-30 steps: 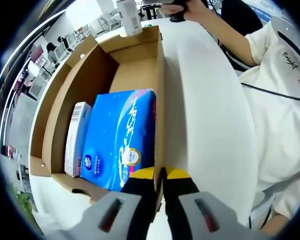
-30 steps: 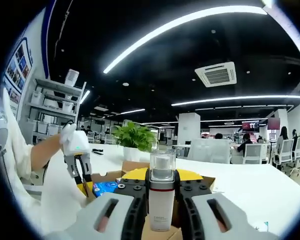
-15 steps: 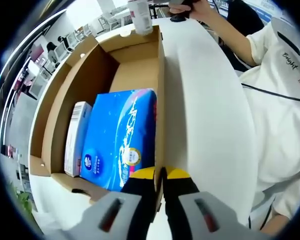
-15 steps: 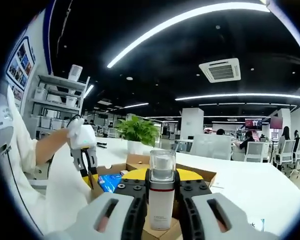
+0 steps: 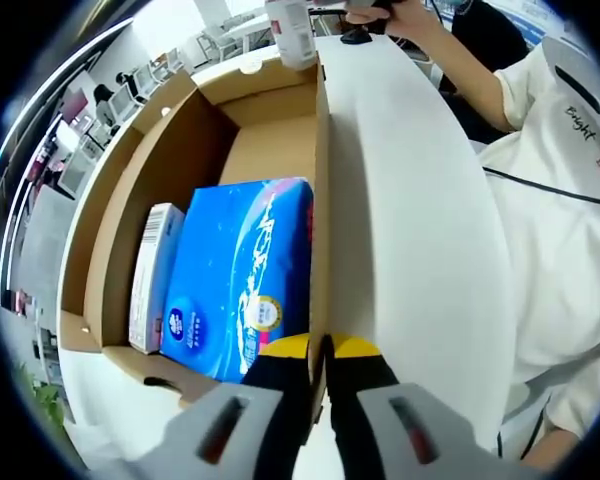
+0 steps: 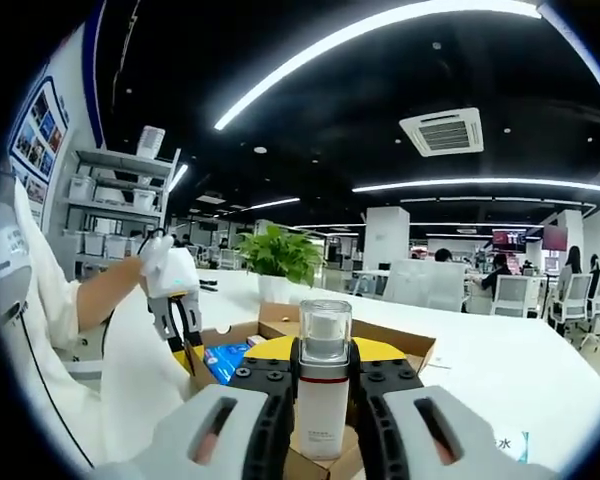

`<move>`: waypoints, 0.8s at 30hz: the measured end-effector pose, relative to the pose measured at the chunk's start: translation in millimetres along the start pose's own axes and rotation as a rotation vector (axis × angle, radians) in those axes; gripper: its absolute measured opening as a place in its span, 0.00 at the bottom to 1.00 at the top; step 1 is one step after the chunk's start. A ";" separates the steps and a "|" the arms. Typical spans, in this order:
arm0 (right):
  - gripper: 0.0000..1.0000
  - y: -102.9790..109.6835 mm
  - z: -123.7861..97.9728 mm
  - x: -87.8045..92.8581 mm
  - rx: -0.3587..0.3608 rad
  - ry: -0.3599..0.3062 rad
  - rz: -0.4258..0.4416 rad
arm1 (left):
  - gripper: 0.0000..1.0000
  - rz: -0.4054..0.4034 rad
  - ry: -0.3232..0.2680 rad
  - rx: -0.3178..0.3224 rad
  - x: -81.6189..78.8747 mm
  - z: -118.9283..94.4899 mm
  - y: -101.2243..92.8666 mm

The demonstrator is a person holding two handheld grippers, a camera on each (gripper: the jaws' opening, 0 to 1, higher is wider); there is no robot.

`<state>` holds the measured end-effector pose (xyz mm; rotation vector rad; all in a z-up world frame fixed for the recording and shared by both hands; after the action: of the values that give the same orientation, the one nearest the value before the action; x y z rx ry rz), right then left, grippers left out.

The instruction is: Operate the shoe box by opening the lid, removing the specified soft item, and placing it in the target area until the item is outside and the box remains undamaged.

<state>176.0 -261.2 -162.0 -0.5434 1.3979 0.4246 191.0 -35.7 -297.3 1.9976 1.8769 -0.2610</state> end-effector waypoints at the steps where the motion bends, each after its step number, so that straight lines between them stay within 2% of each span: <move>1: 0.18 0.7 0.4 0.3 0.000 0.005 -0.002 | 0.04 0.000 0.000 0.000 0.1 0.0 0.0; 4: 0.18 0.8 -0.1 2.2 0.013 0.025 -0.015 | 0.04 0.000 0.001 0.003 0.1 0.0 -0.1; 6: 0.18 2.7 -2.2 -4.0 0.009 -0.016 -0.023 | 0.04 0.000 0.001 0.004 0.2 -0.1 0.3; 14: 0.18 1.3 -5.7 -21.0 0.015 -0.067 0.004 | 0.04 0.000 0.000 -0.002 0.5 -0.1 -0.5; 20: 0.18 2.3 -5.0 -20.5 0.030 -0.044 -0.004 | 0.04 0.000 -0.001 0.000 0.8 -0.1 -0.4; 24: 0.18 2.4 -9.5 -26.6 0.034 -0.067 0.006 | 0.04 0.001 -0.002 -0.001 0.8 -0.1 -0.5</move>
<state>163.4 -263.9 -136.7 -0.4925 1.3404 0.4197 190.6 -34.9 -297.6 1.9969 1.8744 -0.2611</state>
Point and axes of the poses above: the point that each gripper's makers call its tool centre point, and the gripper's own axes: z roughly forward along the fingers, y roughly to its left, x roughly out of its underside, the point moved 2 cm from there along -z, roughly backward along the fingers, and after that the axes turned 2 degrees about -y, right-handed, at the moved point
